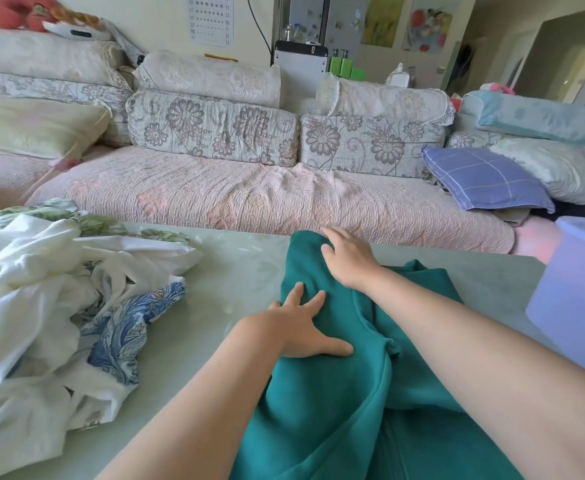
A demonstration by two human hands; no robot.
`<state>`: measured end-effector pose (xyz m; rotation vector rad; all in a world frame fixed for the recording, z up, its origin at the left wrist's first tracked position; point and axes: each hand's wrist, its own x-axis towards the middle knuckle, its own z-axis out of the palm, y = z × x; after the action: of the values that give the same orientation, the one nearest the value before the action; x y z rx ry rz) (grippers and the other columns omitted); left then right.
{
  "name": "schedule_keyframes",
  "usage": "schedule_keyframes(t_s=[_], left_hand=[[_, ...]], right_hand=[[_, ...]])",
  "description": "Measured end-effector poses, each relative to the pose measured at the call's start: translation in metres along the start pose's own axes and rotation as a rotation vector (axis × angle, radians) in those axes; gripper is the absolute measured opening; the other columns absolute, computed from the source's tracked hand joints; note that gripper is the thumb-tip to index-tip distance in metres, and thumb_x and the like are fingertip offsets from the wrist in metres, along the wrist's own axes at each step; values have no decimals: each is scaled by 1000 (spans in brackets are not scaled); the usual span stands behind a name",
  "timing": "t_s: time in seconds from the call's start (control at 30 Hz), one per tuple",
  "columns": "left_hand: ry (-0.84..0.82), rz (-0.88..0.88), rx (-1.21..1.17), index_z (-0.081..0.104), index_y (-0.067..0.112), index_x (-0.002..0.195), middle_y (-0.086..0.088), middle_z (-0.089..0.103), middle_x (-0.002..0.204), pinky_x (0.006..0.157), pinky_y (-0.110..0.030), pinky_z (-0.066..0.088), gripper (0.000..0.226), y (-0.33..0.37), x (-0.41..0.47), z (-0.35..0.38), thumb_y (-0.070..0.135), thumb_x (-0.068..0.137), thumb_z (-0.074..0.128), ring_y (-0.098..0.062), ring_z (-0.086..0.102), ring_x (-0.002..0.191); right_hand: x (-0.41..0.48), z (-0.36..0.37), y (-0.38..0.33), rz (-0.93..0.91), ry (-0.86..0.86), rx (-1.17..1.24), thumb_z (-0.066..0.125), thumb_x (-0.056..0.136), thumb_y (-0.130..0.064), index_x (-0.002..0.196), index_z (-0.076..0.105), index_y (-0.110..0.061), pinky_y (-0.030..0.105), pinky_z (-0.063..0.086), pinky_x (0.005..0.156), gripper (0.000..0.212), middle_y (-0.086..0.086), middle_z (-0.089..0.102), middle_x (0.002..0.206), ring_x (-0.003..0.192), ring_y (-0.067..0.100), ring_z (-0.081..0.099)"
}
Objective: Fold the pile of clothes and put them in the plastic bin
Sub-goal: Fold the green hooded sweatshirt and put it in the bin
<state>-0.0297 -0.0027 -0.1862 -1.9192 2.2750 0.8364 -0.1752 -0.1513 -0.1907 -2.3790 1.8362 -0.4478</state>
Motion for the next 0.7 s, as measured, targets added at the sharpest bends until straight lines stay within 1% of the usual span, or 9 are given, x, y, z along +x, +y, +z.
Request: schedule_keyframes(t_s=[0.07,0.13,0.17,0.27,0.37,0.43,0.5,0.6,0.7], left_hand=[[9,-10,15,-7,51,151,16,-18,161,118,-52,18,106,2,-1,-1,85,69,53,-29,2,150],[23,-22,38,-3,52,151,16,-15,161,118,-51,18,100,2,-2,0,85,72,49,-30,3,150],[38,-28,41,-1,52,151,15,-12,162,118,-51,18,94,2,-1,1,82,76,46,-31,4,149],[118,-41,-55,14,51,151,7,0,161,117,-46,24,63,0,6,2,53,92,38,-34,18,143],[128,-9,-141,28,45,150,5,6,155,111,-34,33,60,-4,8,-3,27,93,38,-27,41,131],[167,27,-147,36,40,148,2,10,154,108,-26,33,59,-8,11,-6,18,94,42,-25,44,129],[286,61,-146,45,34,144,-4,17,151,105,-24,32,54,-13,14,-9,11,95,46,-26,46,127],[505,90,-149,56,30,133,-7,25,149,102,-28,38,47,-24,17,-14,4,95,45,-31,50,122],[495,91,-78,54,36,136,-2,22,157,114,-33,27,38,-31,16,-14,26,100,46,-27,32,139]], right_hand=[[-14,-2,18,31,-140,-61,27,99,-41,157,22,-32,49,18,120,58,0,17,166,150,23,20],[-27,-1,35,81,-325,-83,25,98,-45,157,19,-34,48,20,119,60,2,19,165,149,25,22],[-31,-1,42,93,-342,-120,24,98,-47,157,17,-35,48,20,119,61,3,19,165,149,26,23],[-36,-3,44,88,-269,-226,26,97,-49,155,12,-46,50,21,115,60,9,26,161,146,29,25],[-33,-3,38,34,-243,-158,34,101,-39,153,24,-47,43,30,110,53,13,38,152,140,32,34],[-28,0,38,4,-210,-126,38,104,-33,150,33,-42,42,33,108,48,13,44,146,135,32,39],[-19,3,36,-34,-139,-156,41,105,-28,148,38,-37,42,36,104,44,14,46,137,130,34,41],[3,5,26,-111,45,-214,45,104,-19,143,45,-30,43,41,95,40,15,46,128,121,35,45],[19,10,14,-136,122,-282,55,98,-12,141,46,-29,43,41,96,47,15,42,133,122,35,42]])
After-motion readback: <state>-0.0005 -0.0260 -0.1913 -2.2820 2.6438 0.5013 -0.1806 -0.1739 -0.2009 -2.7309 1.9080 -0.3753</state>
